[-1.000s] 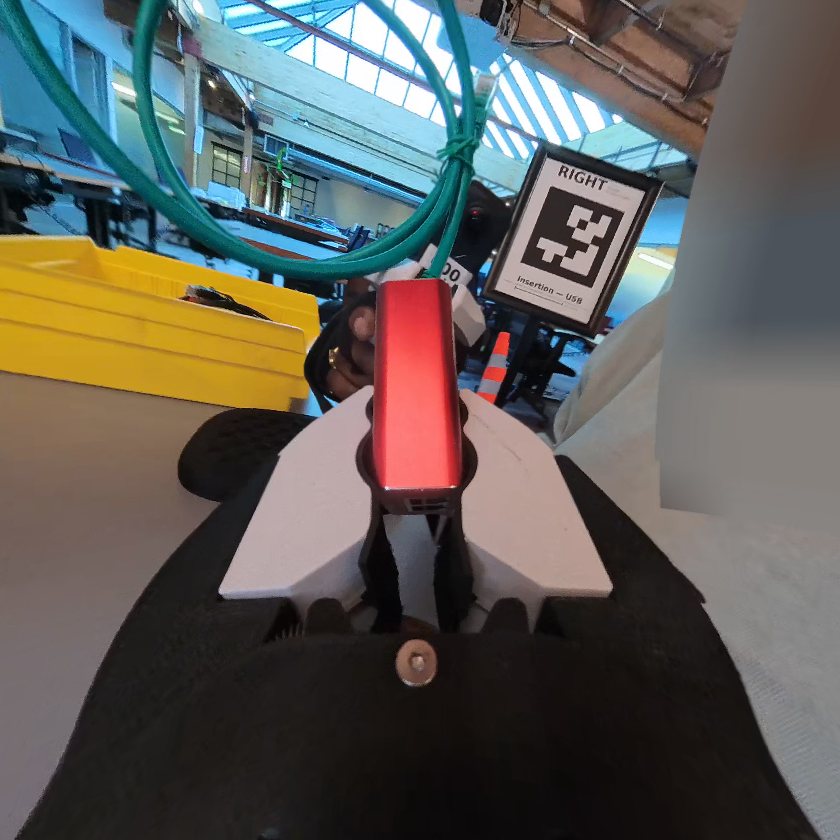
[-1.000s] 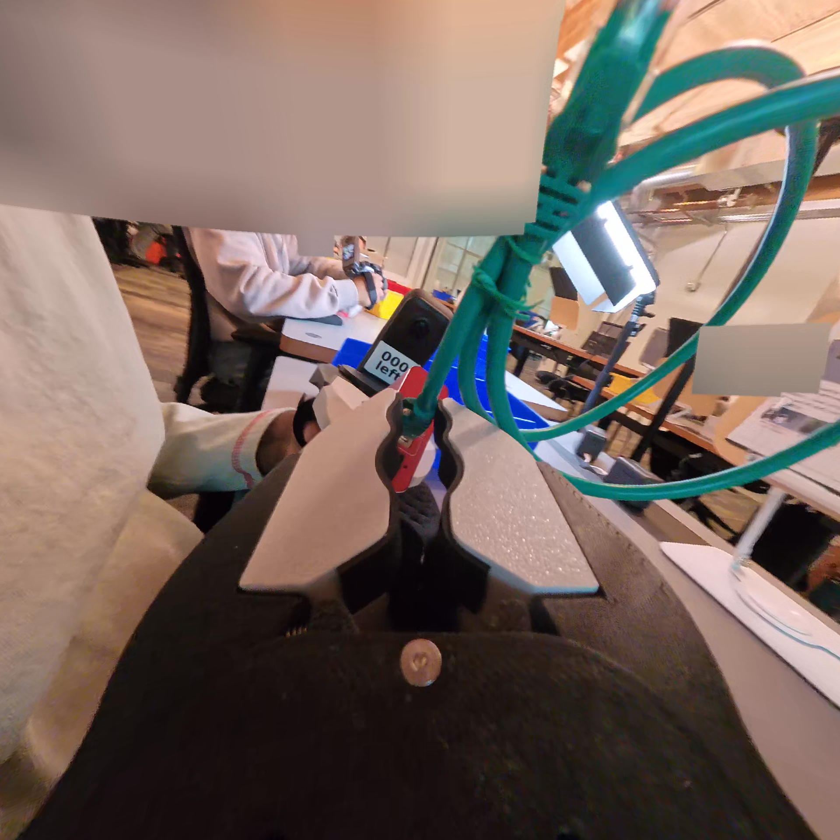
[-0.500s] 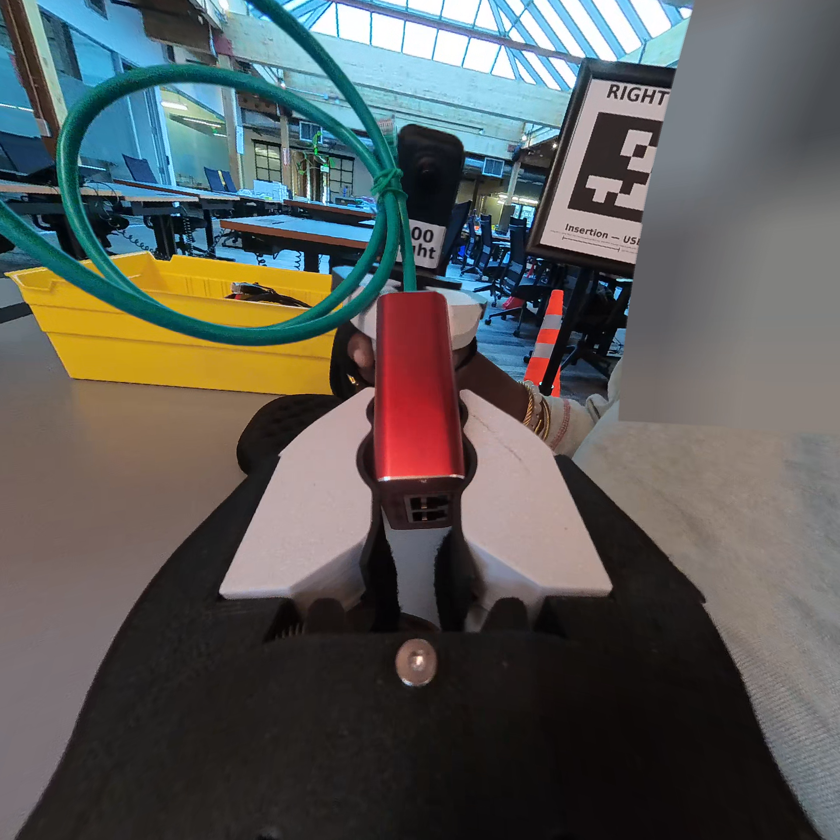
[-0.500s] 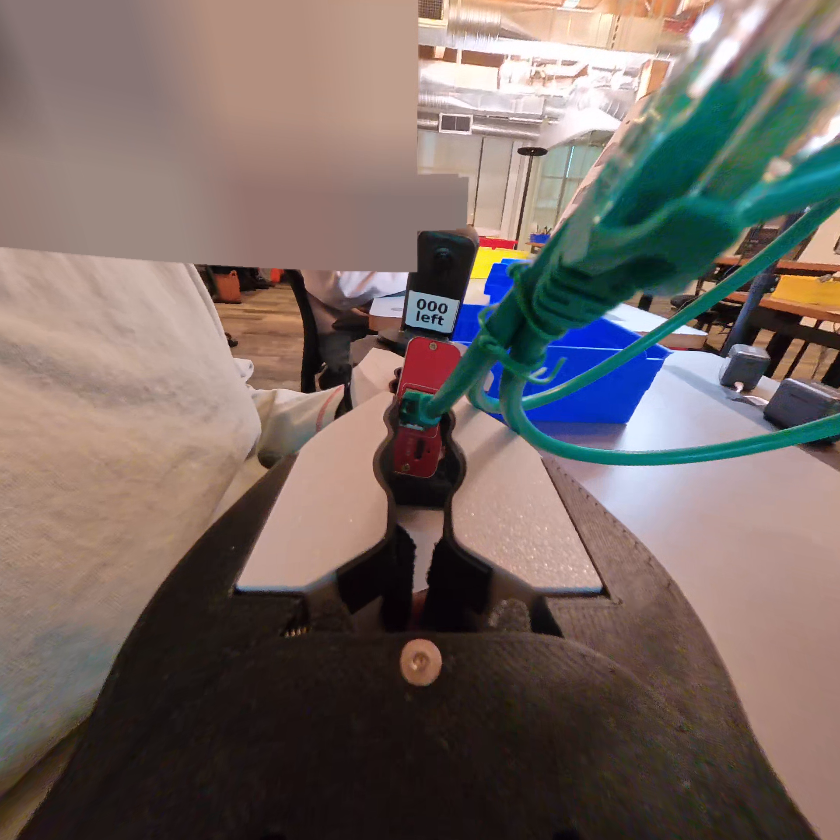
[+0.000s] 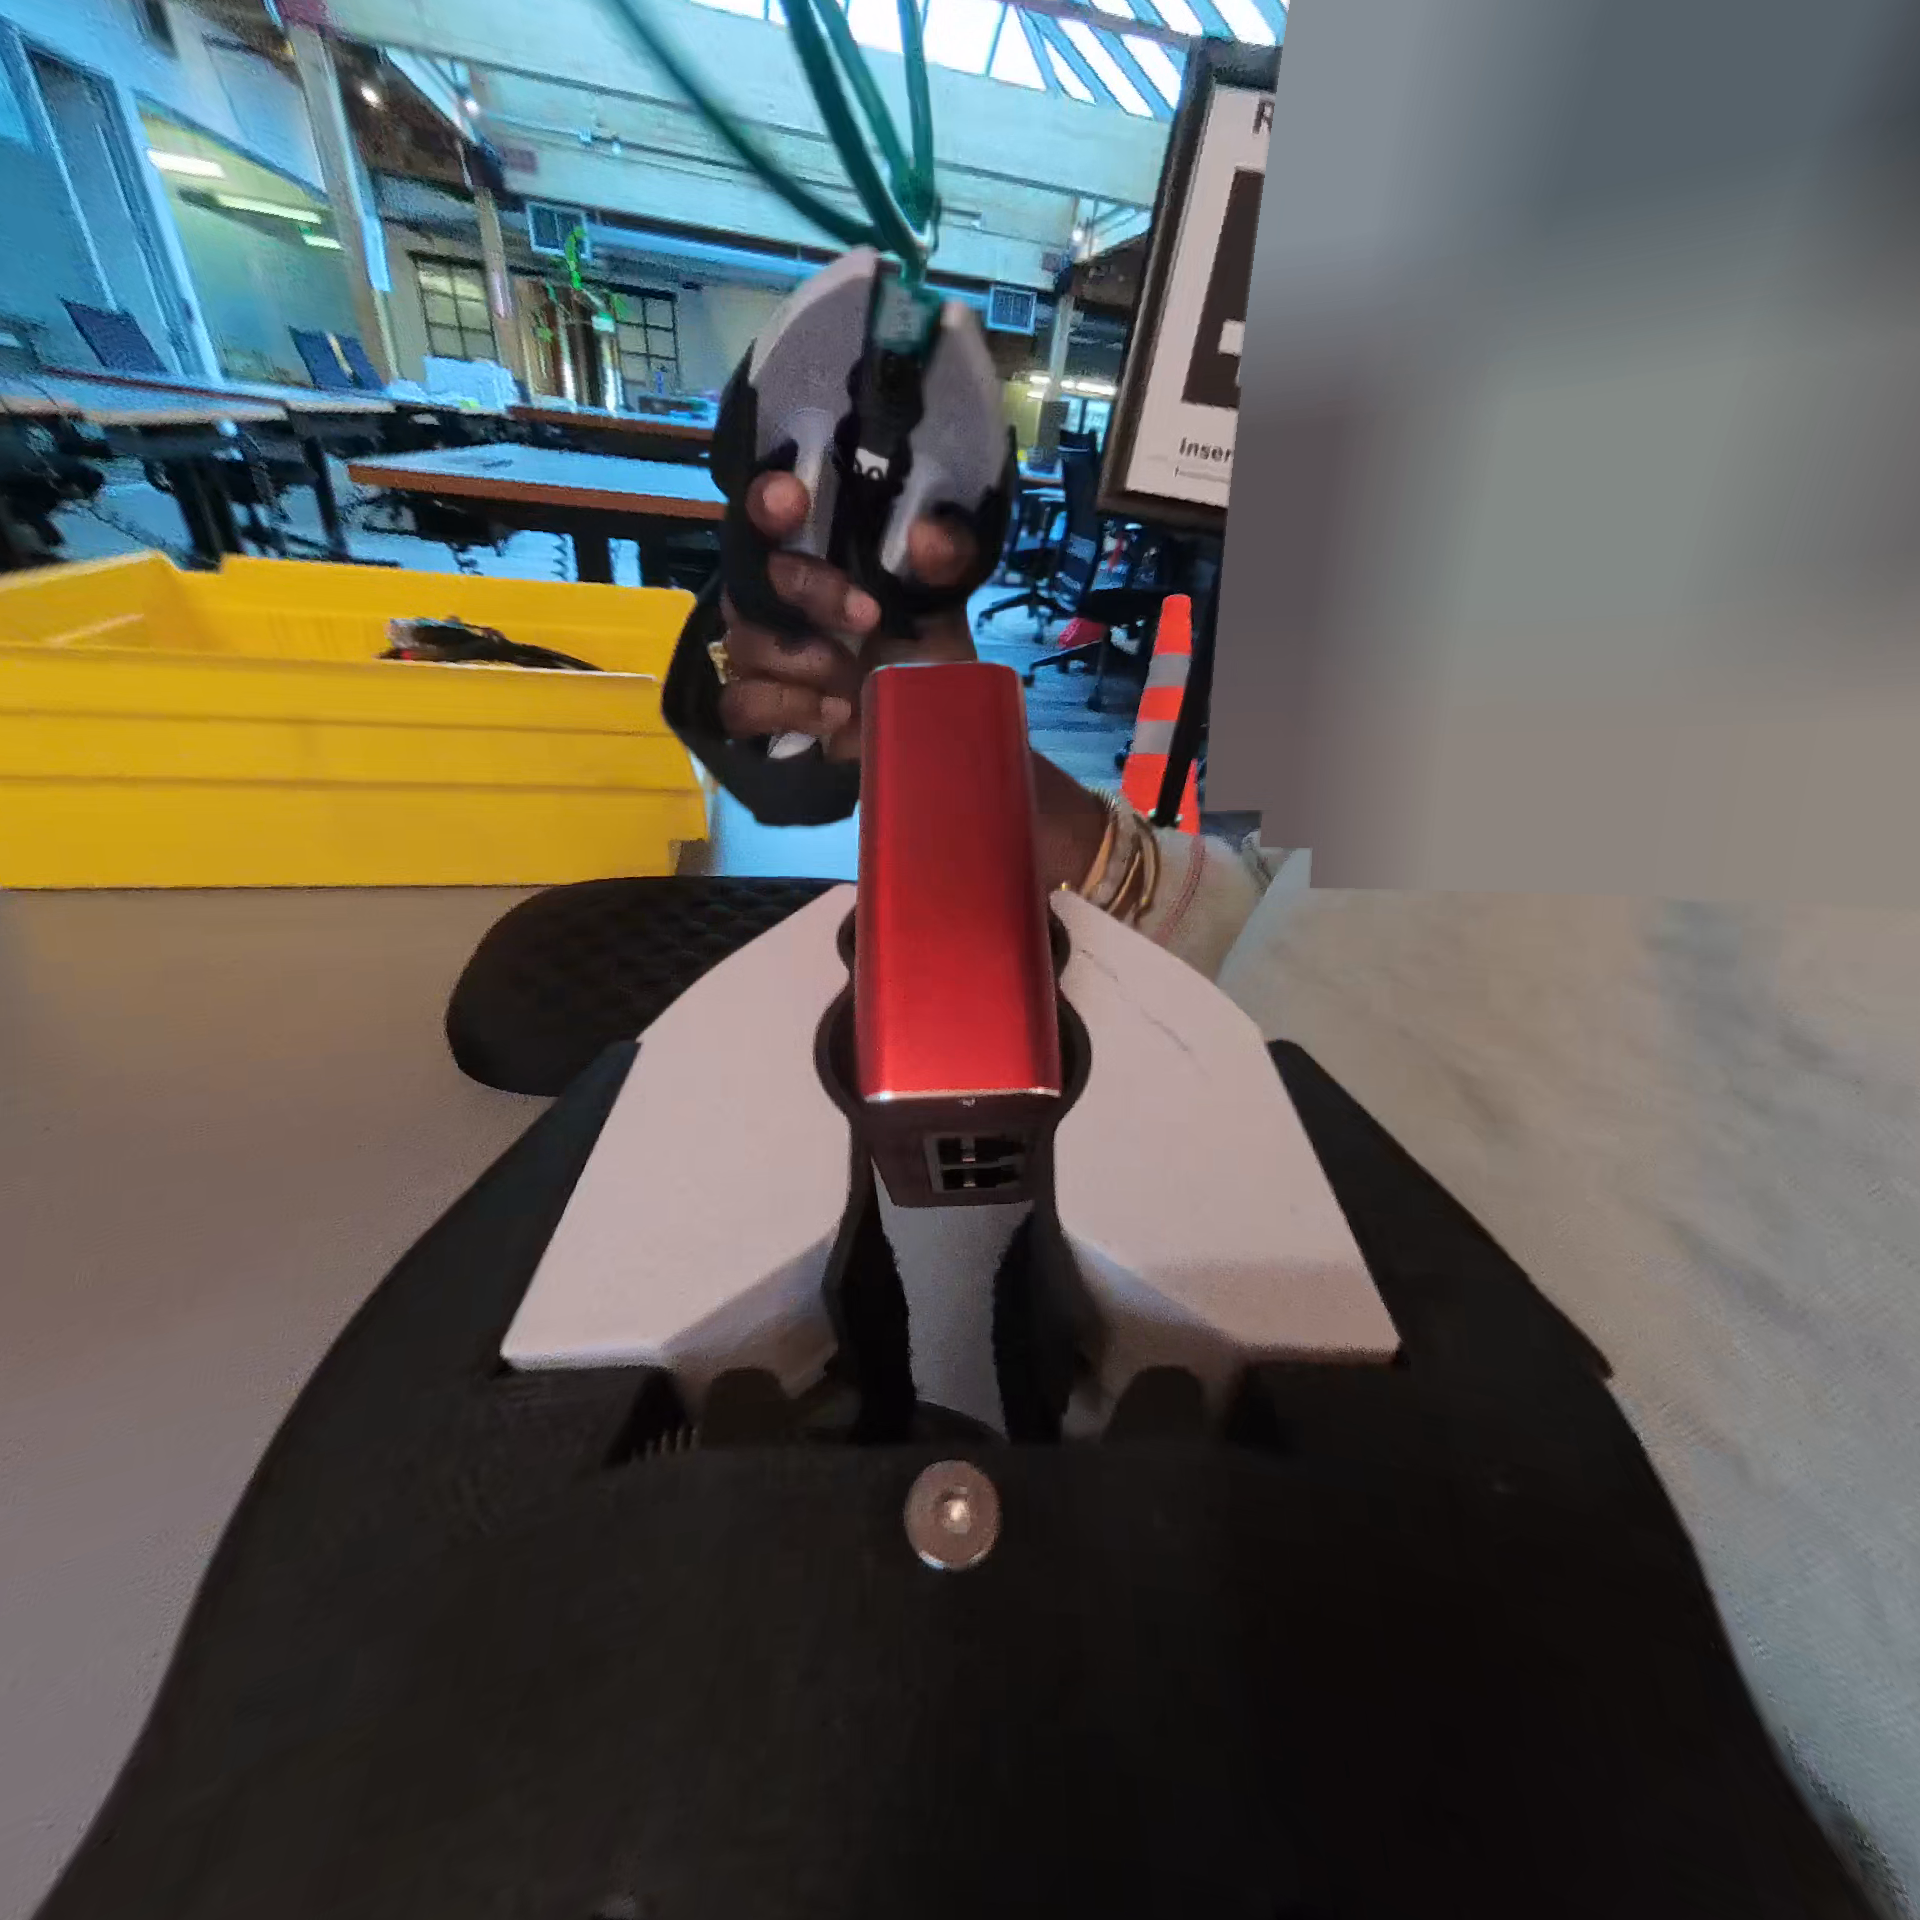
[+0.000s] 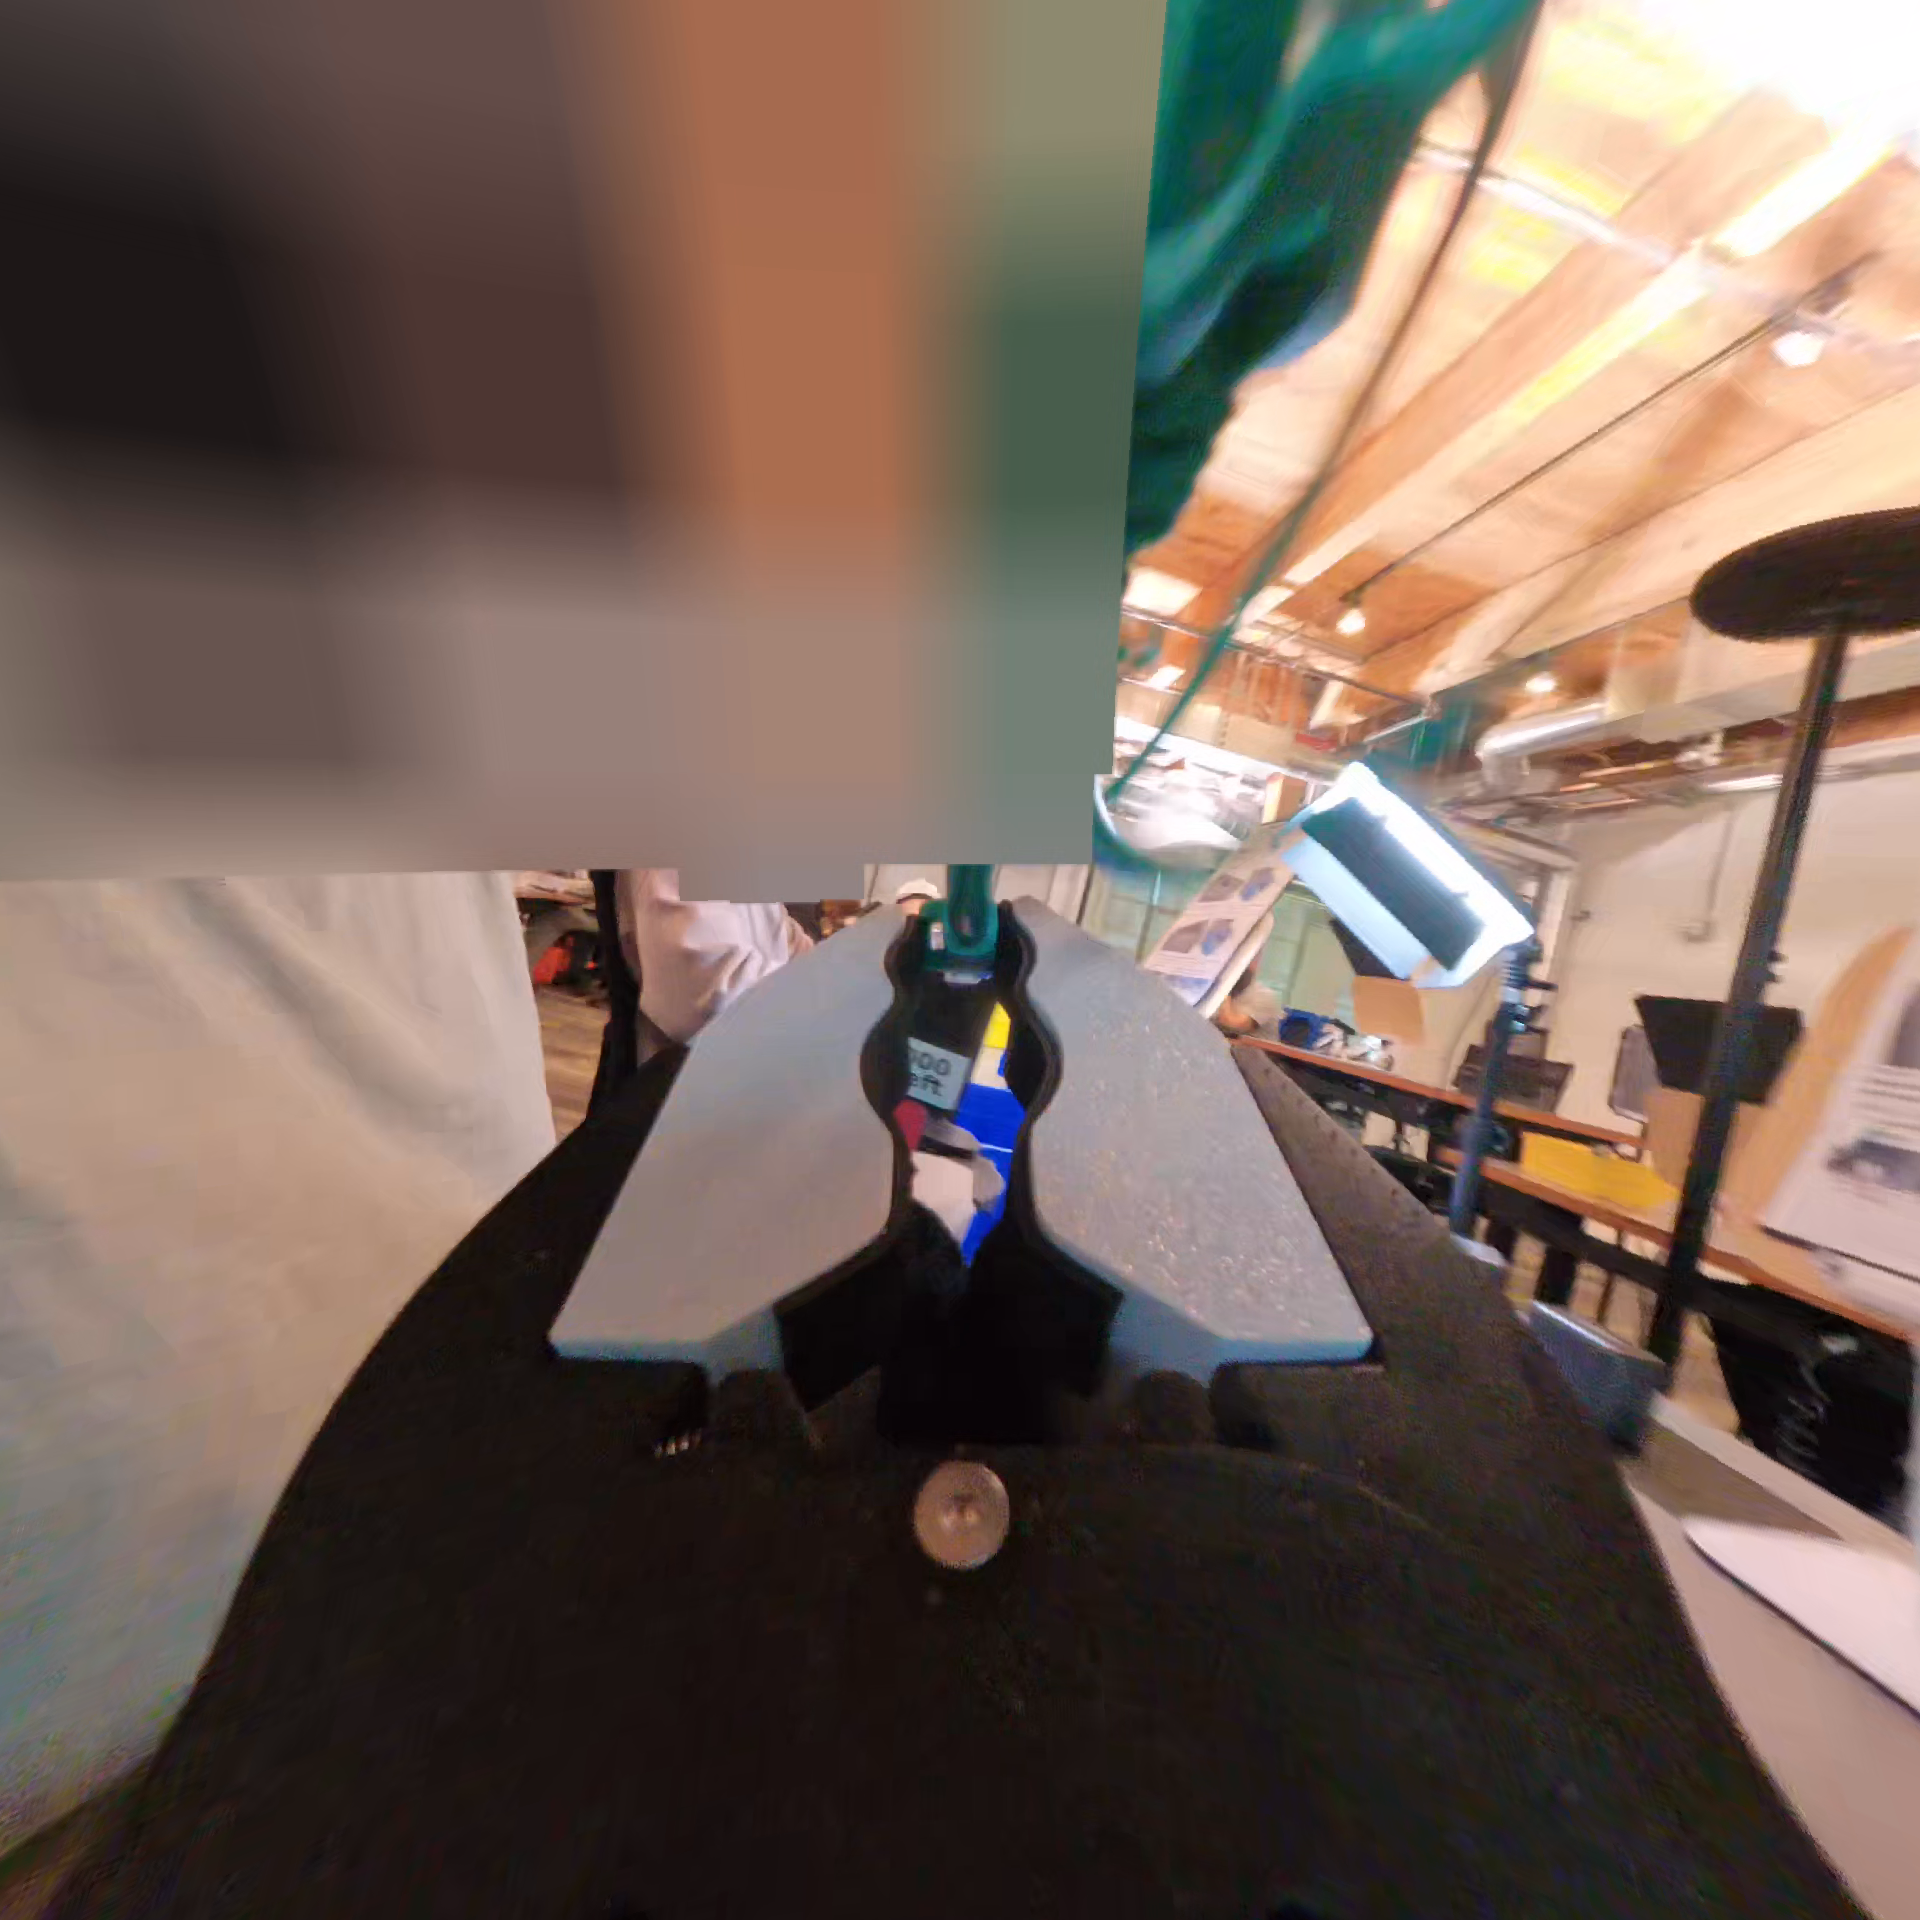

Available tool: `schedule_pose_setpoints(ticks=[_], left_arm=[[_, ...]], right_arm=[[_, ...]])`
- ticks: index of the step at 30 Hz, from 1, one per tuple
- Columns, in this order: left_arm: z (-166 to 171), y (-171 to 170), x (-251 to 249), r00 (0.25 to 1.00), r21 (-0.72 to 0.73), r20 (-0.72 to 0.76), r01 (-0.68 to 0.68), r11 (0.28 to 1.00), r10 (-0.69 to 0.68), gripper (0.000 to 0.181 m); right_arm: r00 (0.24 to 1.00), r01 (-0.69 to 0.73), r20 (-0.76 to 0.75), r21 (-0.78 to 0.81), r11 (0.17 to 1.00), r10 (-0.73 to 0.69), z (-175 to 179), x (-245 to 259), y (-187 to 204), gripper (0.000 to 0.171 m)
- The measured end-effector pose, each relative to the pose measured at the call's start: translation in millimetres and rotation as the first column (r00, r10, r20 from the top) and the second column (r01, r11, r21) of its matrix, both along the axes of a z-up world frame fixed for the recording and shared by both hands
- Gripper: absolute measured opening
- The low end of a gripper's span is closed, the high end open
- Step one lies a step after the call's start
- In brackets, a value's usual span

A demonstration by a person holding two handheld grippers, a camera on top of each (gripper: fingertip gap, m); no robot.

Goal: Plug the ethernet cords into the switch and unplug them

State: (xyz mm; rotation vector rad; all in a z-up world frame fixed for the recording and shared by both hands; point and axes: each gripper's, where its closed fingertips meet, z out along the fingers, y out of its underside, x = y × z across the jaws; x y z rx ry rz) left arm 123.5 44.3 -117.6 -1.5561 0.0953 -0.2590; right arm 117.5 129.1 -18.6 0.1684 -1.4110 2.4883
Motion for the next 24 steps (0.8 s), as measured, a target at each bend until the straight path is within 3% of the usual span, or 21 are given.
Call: schedule_pose_setpoints(ticks=[2, 5, 8, 10, 11, 16, 20, 22, 24], left_arm=[[0, 2, 1, 0.999, 0.001, -0.037, -0.01, 1.0, 0.01, 0.029], [1, 5, -7, 0.999, 0.011, -0.001, -0.044, 0.999, 0.044, 0.029], [0, 4, -14, 0.996, 0.01, -0.002, -0.09, 0.996, 0.09, 0.029], [-3, 6, -19, 0.992, -0.006, -0.007, -0.123, 0.992, 0.123, 0.029], [-4, 6, -21, 0.991, -0.016, -0.013, -0.132, 0.991, 0.132, 0.029], [-6, 7, -18, 0.992, -0.023, -0.036, -0.124, 0.992, 0.123, 0.029], [-7, 7, -17, 0.993, -0.025, -0.035, -0.117, 0.993, 0.116, 0.029], [-7, 8, -17, 0.993, -0.03, -0.038, -0.113, 0.993, 0.112, 0.029], [-8, 8, -16, 0.993, -0.033, -0.041, -0.109, 0.994, 0.108, 0.029]], right_arm=[[0.962, 0.263, 0.021, 0.19, 0.946, -0.272, -17, -21, 26, 0.013], [0.794, 0.537, 0.064, 0.392, 0.747, -0.604, -25, -42, 81, 0.014], [0.524, 0.699, 0.081, 0.528, 0.482, -0.848, -38, -52, 142, 0.015], [0.34, 0.733, 0.045, 0.612, 0.295, -0.939, -53, -55, 176, 0.015], [0.282, 0.726, 0.044, 0.643, 0.243, -0.959, -60, -57, 187, 0.014], [0.078, 0.603, 0.05, 0.793, 0.087, -0.996, -108, -73, 219, 0.014], [-0.009, 0.4, 0.048, 0.915, 0.041, -0.999, -160, -87, 222, 0.015], [0.048, 0.302, 0.049, 0.951, 0.062, -0.998, -179, -91, 207, 0.016], [0.135, 0.327, 0.026, 0.943, 0.069, -0.991, -178, -97, 191, 0.021]])
